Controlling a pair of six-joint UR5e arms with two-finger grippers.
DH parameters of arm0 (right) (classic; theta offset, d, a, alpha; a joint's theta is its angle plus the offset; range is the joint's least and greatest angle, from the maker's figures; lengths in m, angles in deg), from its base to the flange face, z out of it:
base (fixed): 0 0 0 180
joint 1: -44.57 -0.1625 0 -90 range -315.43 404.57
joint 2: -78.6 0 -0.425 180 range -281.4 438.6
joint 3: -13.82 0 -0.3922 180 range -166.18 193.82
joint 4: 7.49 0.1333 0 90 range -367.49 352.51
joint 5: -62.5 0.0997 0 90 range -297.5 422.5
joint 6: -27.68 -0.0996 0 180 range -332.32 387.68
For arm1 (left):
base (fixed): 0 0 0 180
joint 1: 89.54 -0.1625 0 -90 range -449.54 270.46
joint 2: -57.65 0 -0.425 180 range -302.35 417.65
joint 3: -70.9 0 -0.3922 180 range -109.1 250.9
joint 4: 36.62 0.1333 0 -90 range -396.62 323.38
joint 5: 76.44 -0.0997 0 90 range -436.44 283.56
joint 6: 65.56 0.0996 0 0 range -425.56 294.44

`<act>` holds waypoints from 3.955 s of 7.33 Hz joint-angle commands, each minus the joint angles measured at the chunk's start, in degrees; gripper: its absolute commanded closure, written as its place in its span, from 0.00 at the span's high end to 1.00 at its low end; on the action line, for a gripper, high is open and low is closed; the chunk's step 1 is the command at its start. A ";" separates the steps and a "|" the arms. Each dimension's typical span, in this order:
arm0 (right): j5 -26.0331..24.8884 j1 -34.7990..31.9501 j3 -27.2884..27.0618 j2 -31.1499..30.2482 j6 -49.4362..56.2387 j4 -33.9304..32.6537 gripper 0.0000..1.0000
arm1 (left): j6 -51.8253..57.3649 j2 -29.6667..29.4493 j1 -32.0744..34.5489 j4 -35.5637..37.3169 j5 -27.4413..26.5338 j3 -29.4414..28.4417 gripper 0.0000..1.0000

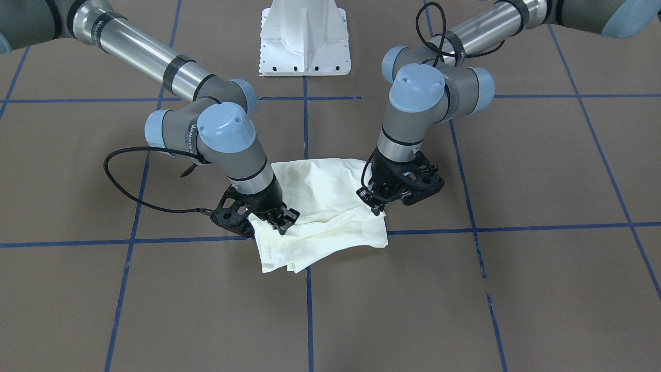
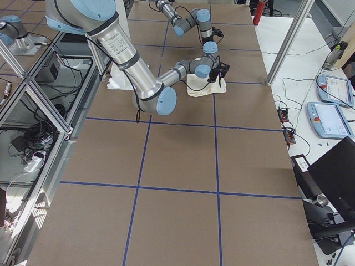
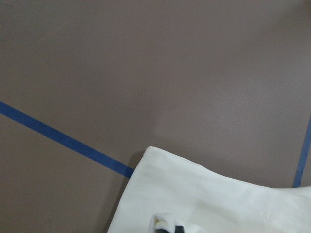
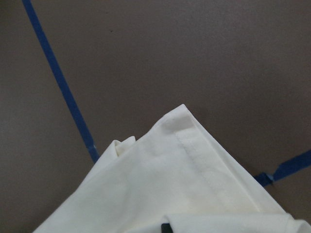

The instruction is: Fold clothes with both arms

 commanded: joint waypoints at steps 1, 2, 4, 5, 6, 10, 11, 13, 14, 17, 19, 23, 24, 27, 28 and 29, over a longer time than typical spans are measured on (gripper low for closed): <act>5.92 -4.26 0.05 -0.01 -0.05 0.02 1.00 | 2.57 -1.81 1.58 -1.43 -0.04 -3.02 0.96; 8.75 -6.30 0.05 -0.01 0.13 0.02 1.00 | 3.03 -2.34 3.59 -1.60 -0.04 -4.34 1.00; 9.65 -6.84 -0.21 -0.01 1.26 0.02 1.00 | 7.49 -1.91 5.63 -8.41 0.57 -8.46 1.00; 10.35 -7.19 -0.48 -0.10 3.45 -0.24 1.00 | 8.12 -1.04 5.63 -11.68 2.06 -8.04 1.00; 11.58 -8.15 -0.48 -0.36 5.30 -0.59 1.00 | 7.95 -0.42 5.46 -13.37 8.42 -7.08 1.00; 12.47 -9.12 -1.79 -0.63 10.13 -6.55 1.00 | 4.19 5.65 -1.65 -19.18 12.01 -0.48 1.00; 12.47 -9.65 -2.58 -0.72 10.84 -7.96 1.00 | 4.09 5.65 -1.92 -19.79 11.92 -0.66 1.00; 13.95 -10.62 -3.73 -1.68 11.29 -8.59 1.00 | 4.17 5.48 -1.92 -21.28 11.74 -1.70 1.00; 14.14 -11.15 -3.73 -1.68 11.55 -8.59 1.00 | 4.09 5.04 -2.27 -24.08 11.74 -3.89 1.00; 14.23 -11.59 -4.69 -2.38 11.64 -8.59 1.00 | 4.09 4.77 -3.41 -26.55 11.74 -4.52 1.00; 14.23 -11.85 -4.87 -2.91 11.64 -8.59 1.00 | 4.09 4.77 -4.64 -30.59 11.74 -6.88 1.00; 15.45 -13.17 -4.96 -3.35 11.73 -8.68 1.00 | 4.35 7.30 -6.05 -33.15 14.97 -3.67 1.00; 15.63 -13.35 -5.92 -4.14 11.73 -8.68 1.00 | 4.26 10.19 -6.14 -33.51 17.86 -0.78 1.00; 15.63 -13.35 -6.54 -4.76 11.73 -8.59 1.00 | 2.61 13.03 -10.69 -33.51 17.98 5.22 1.00; 15.63 -13.43 -6.72 -4.93 11.73 -8.59 1.00 | 0.50 13.03 -12.45 -33.60 17.63 6.62 1.00; 15.63 -13.52 -6.98 -5.02 11.82 -8.59 1.00 | -0.21 13.55 -12.99 -33.42 17.19 8.64 1.00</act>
